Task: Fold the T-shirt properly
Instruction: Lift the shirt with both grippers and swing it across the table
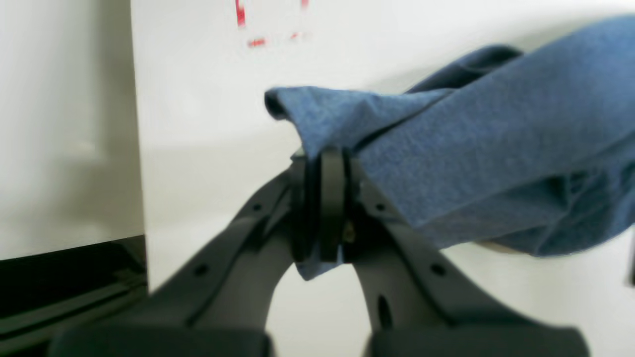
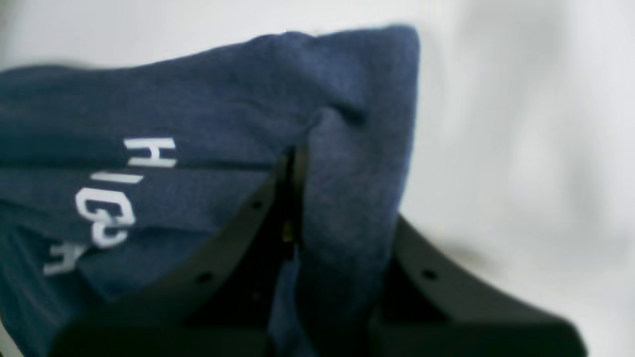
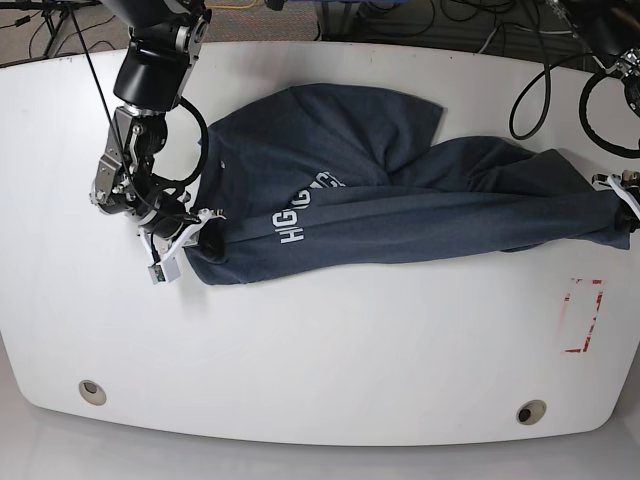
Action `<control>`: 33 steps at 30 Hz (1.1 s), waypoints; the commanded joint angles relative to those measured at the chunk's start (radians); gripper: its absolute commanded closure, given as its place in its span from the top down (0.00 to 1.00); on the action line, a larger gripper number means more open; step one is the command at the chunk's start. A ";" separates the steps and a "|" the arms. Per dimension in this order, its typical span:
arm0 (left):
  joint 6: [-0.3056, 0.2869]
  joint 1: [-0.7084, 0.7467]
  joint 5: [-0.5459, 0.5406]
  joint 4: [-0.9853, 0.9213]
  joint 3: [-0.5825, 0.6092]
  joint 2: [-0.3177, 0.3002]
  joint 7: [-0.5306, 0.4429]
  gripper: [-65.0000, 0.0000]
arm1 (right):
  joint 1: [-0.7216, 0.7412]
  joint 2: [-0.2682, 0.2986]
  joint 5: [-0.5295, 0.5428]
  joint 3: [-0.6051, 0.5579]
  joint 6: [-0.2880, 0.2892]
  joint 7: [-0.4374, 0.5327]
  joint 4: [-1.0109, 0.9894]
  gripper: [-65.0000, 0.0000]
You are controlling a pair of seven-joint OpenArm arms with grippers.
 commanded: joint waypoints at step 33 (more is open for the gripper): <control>0.227 -0.485 -0.004 0.112 0.262 0.139 -0.057 0.00 | 0.181 0.385 0.018 -0.033 0.002 -0.089 0.311 0.03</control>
